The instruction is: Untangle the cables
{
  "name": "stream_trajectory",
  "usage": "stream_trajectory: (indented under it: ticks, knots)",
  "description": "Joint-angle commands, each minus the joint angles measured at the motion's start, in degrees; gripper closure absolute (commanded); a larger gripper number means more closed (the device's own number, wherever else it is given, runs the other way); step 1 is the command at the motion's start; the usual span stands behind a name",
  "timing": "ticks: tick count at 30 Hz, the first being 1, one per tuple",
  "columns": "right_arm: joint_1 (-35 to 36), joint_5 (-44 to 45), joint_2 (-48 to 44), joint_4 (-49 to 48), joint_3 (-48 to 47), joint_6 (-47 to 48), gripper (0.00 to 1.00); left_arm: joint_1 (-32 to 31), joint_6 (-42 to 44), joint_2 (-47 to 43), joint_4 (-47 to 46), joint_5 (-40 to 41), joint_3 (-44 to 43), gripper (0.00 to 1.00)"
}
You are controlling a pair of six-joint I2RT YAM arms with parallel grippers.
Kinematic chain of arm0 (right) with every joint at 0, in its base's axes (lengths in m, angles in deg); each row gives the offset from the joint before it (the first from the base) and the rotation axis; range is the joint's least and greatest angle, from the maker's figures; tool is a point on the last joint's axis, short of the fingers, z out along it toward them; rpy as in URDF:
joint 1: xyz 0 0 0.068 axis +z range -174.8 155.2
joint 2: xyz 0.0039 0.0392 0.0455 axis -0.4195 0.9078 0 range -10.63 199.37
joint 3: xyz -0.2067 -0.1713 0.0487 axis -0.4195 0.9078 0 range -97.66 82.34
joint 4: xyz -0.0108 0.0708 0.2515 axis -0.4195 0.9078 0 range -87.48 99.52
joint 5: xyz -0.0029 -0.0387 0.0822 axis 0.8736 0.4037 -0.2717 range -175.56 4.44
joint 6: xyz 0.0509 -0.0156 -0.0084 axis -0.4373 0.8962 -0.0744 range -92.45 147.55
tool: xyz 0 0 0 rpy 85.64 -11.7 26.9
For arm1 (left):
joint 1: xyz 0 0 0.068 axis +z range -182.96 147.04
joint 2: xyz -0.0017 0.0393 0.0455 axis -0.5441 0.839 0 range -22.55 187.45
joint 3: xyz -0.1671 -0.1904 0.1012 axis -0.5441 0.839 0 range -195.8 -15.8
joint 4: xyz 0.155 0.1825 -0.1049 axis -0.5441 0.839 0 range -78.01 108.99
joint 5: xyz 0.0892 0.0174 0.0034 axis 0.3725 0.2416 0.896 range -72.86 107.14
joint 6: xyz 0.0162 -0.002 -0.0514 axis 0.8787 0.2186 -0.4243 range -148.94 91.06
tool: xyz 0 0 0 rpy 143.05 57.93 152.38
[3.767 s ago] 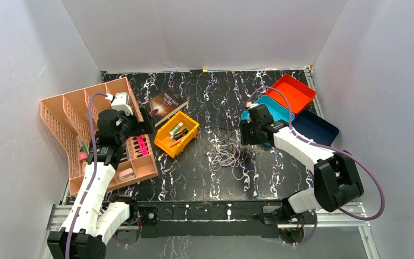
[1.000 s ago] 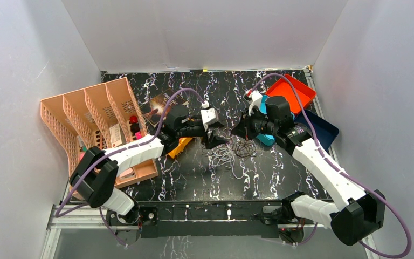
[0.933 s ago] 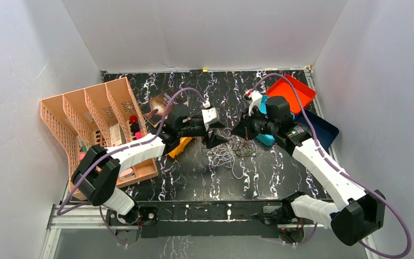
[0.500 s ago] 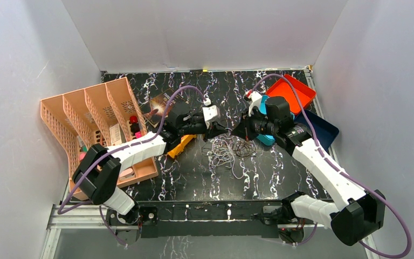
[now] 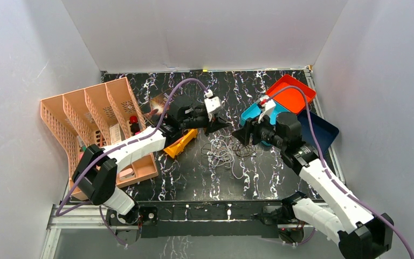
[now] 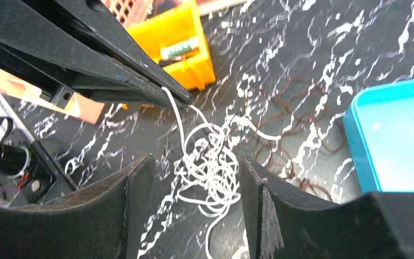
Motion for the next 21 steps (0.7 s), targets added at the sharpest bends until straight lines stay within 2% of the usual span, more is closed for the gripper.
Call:
stream_trajectory:
  ticks: [1,5,13,18,21]
  knots:
    - [0.2,0.5,-4.1,-15.6,5.3,-0.5,0.32,-0.2,-1.8,-3.6,3.6,1.6,-3.2,1.00]
    - [0.2,-1.3,-5.4,-20.4,7.5,0.9,0.21,-0.2,-4.4,-4.9,2.7,3.1,-3.7,1.00]
    - [0.2,-4.9,1.0,-36.8,11.9,0.4,0.19,-0.1,-8.3,-5.7,2.8,4.2,-5.4,1.00]
    - [0.2,-7.6,7.2,-46.9,13.4,-1.8,0.24,-0.2,-9.8,-6.3,3.4,5.4,-6.0,1.00]
    - [0.2,-7.9,10.6,-52.6,14.3,-3.7,0.33,-0.2,-10.9,-6.6,4.2,6.0,-7.2,1.00]
